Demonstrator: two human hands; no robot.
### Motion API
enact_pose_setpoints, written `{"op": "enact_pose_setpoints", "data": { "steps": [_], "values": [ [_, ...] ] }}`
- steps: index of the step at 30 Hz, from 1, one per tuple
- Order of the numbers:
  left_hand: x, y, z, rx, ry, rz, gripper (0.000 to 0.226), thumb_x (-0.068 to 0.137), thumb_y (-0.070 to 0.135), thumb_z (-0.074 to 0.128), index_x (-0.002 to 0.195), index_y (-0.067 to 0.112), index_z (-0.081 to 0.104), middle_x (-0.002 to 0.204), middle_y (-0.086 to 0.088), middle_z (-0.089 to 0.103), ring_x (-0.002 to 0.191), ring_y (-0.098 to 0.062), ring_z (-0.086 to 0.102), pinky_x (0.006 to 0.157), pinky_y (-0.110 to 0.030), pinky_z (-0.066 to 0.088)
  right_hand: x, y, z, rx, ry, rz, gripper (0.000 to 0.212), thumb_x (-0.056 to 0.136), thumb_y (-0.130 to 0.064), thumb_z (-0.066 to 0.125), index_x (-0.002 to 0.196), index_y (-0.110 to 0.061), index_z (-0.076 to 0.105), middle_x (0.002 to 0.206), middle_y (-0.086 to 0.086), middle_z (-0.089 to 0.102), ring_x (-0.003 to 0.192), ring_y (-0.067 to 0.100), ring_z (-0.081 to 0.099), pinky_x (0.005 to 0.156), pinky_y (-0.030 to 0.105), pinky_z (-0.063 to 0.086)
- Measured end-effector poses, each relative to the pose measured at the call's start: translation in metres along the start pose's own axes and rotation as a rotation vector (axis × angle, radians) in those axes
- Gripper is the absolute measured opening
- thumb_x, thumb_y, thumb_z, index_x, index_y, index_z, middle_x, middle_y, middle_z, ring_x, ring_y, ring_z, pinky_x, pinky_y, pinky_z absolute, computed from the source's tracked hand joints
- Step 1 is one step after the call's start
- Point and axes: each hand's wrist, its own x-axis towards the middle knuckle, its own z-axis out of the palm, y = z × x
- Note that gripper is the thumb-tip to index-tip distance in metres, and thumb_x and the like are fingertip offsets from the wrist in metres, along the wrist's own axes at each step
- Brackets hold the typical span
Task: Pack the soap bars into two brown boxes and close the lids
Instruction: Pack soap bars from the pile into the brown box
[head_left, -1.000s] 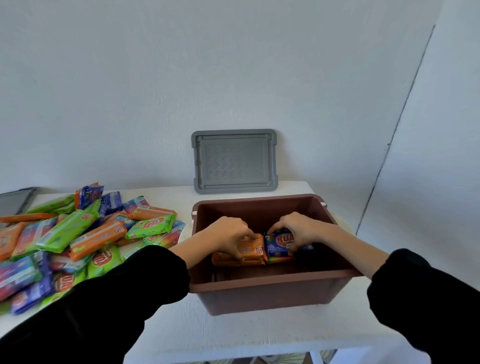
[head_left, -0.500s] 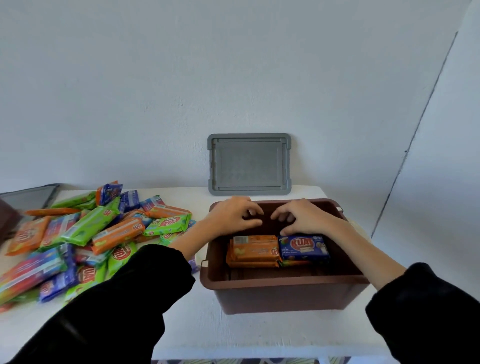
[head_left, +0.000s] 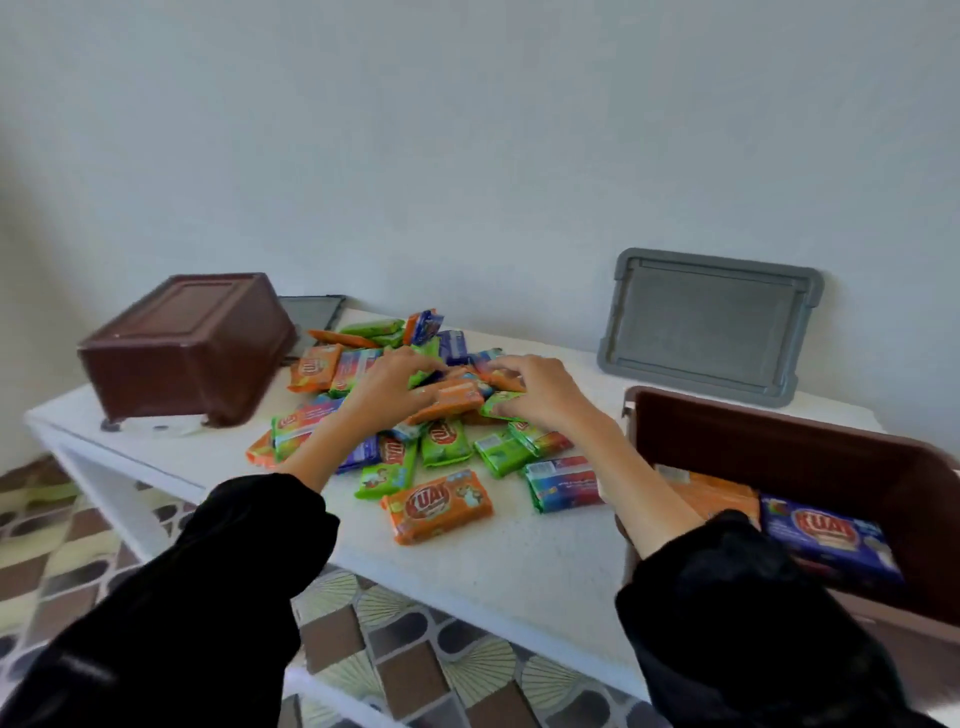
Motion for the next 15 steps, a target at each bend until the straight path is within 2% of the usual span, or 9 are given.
{"op": "enact_pose_setpoints", "data": {
  "steps": [2,5,9,12,15],
  "values": [
    [-0.016,-0.035,-0.003,0.016,-0.036,-0.111,0.047,0.083,0.024,0.067,0.128,0.017,0.054,0.13,-0.01,0.052,0.126,-0.026,0.043,0.102,-0.037,0.033,0.009,-0.014,0.027,0.006,-0.053,-0.045,0.058,0.077,-0.015,0.071,0.132,-0.018,0.051,0.132,0.007,0.056,0.119,0.023,0.053,0.092,0.025,0.04],
    [-0.04,-0.079,-0.003,0.001,-0.064,-0.226,0.061,0.079,0.028,0.071,0.134,0.017,0.047,0.137,-0.01,0.044,0.13,-0.028,0.037,0.107,-0.038,0.03,0.012,-0.022,0.066,0.055,-0.158,-0.083,0.058,0.078,-0.013,0.071,0.132,-0.018,0.051,0.137,0.004,0.052,0.124,0.02,0.049,0.09,0.011,0.039],
    [-0.064,-0.117,0.005,-0.014,-0.089,-0.263,0.071,0.078,0.03,0.072,0.141,0.023,0.038,0.148,-0.007,0.031,0.137,-0.027,0.026,0.112,-0.037,0.022,0.007,-0.018,0.102,0.087,-0.307,-0.062,0.063,0.076,-0.027,0.073,0.134,-0.024,0.048,0.14,0.004,0.048,0.129,0.021,0.044,0.102,0.032,0.036],
    [-0.068,-0.13,0.012,0.063,-0.07,-0.208,0.071,0.079,0.033,0.071,0.141,0.026,0.037,0.149,-0.007,0.03,0.136,-0.027,0.026,0.111,-0.038,0.023,0.0,-0.013,0.114,0.049,-0.394,-0.085,0.073,0.068,-0.039,0.077,0.134,-0.03,0.047,0.14,0.001,0.047,0.129,0.021,0.042,0.103,0.034,0.035],
    [-0.06,-0.132,0.012,0.097,-0.091,-0.199,0.069,0.081,0.034,0.067,0.142,0.028,0.035,0.149,-0.009,0.029,0.137,-0.028,0.027,0.112,-0.04,0.022,-0.003,-0.01,0.117,0.013,-0.491,-0.108,0.08,0.063,-0.035,0.082,0.134,-0.034,0.045,0.144,-0.001,0.041,0.132,0.019,0.037,0.106,0.032,0.031]
  ]
}}
